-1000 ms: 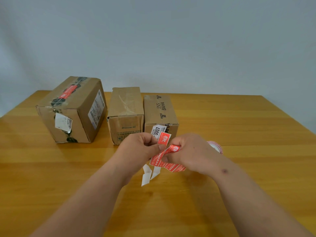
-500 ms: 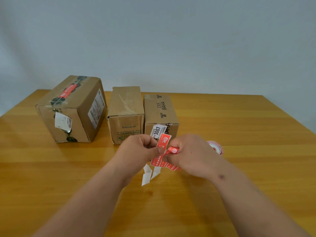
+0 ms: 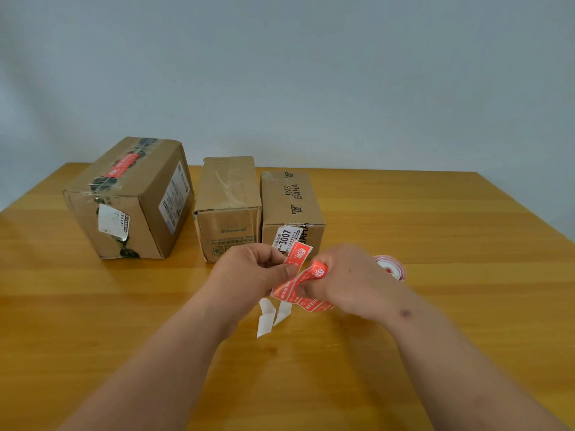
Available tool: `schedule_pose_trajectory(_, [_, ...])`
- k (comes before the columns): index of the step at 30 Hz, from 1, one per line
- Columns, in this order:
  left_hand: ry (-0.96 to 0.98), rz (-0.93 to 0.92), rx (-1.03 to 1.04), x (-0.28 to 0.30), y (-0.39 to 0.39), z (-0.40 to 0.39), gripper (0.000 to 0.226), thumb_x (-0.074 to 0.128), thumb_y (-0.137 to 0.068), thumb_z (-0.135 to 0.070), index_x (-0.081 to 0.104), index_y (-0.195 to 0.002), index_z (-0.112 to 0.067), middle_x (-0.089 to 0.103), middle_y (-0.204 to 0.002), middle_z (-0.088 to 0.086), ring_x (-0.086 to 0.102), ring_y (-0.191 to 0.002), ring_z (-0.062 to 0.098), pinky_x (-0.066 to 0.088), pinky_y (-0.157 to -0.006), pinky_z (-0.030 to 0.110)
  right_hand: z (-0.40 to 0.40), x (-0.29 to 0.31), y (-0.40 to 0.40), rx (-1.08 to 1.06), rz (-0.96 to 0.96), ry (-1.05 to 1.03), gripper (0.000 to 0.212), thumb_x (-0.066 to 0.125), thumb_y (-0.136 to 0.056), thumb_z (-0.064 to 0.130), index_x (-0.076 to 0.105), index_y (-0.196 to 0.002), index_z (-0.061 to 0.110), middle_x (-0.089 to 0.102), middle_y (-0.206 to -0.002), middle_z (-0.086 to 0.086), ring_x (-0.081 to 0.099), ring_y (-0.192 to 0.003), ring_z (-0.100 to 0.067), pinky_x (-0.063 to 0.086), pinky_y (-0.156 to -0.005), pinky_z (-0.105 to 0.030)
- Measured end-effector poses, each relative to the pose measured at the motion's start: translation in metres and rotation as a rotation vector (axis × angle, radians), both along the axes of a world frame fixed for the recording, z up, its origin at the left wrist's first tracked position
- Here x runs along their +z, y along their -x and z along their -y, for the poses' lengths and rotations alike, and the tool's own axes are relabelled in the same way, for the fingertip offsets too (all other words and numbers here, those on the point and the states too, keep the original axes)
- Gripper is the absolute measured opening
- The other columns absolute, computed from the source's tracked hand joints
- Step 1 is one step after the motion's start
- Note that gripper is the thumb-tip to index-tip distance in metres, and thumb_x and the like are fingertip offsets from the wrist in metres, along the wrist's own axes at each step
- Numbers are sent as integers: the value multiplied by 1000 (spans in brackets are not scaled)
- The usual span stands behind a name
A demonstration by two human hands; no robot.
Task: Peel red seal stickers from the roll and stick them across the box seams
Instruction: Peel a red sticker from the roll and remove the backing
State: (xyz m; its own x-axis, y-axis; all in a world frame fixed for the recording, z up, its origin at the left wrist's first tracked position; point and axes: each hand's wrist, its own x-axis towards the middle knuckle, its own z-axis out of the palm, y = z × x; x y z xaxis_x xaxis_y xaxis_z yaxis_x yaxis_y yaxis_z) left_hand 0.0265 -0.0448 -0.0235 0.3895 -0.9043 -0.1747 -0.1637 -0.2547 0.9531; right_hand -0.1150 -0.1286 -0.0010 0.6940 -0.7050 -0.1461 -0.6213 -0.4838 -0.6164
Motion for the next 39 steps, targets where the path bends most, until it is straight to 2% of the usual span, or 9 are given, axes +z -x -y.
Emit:
schedule_pose_trajectory(5, [-33,44,-44,2,-1,-1,1,72,-85,-16,72,-84,-15,76,-82,5,70,-79,19,54,-72,30,0,4,2,29,-15,29,26,72,-79,39,63,-64,20,60,-59,7,51,-51,-6,38,-50,-24])
schedule_pose_trajectory(9, [-26,36,-5,2,1,1,4,71,-85,-15,70,-83,-12,75,-82,6,71,-83,22,57,-77,33,0,6,2,30,-25,56,26,70,-79,36,65,-68,13,66,-66,-1,53,-56,-11,40,-53,-30])
schedule_pose_trajectory(14, [-38,-32,61,0,3,4,3,68,-88,-13,68,-86,-10,75,-82,5,70,-72,13,50,-60,19,-1,9,3,8,-47,87,31,70,-80,32,54,-57,19,56,-56,7,49,-52,-9,37,-51,-28])
schedule_pose_trajectory(17, [-34,-68,82,-1,2,4,5,68,-88,-11,68,-89,-7,75,-83,7,70,-68,12,51,-60,20,-2,11,4,-12,-41,92,30,70,-79,32,55,-57,19,52,-53,7,45,-49,-8,35,-49,-27])
schedule_pose_trajectory(21, [-23,-79,123,-2,1,6,6,69,-87,-11,67,-91,-6,74,-87,9,71,-72,15,56,-68,27,-2,13,4,2,-48,105,24,69,-81,34,67,-76,11,60,-65,1,49,-57,-11,36,-52,-27])
schedule_pose_trajectory(26, [-5,-109,165,-4,-2,6,6,68,-87,-8,67,-92,-5,74,-87,10,72,-72,16,58,-68,27,-2,15,5,0,-53,121,27,68,-82,39,69,-82,12,68,-77,-4,51,-60,-11,34,-50,-24])
schedule_pose_trajectory(31, [-12,-112,223,-7,-6,6,5,68,-87,-7,68,-91,-8,72,-86,8,70,-71,16,58,-72,30,1,17,9,-29,-72,106,18,70,-81,34,67,-76,16,59,-61,6,48,-40,1,28,-34,-12])
schedule_pose_trajectory(35, [-30,-140,210,-4,-9,3,6,68,-87,-9,69,-93,-10,73,-83,6,70,-69,14,56,-67,28,0,18,6,-18,-120,211,19,72,-79,35,60,-91,26,63,-84,10,57,-72,-6,40,-54,-21])
schedule_pose_trajectory(39, [-44,-106,166,-1,-8,2,8,69,-87,-11,69,-95,-13,74,-84,5,70,-65,11,57,-67,27,-4,15,-2,-38,-196,426,37,67,-81,45,45,-107,32,59,-98,11,56,-91,-15,35,-65,-25])
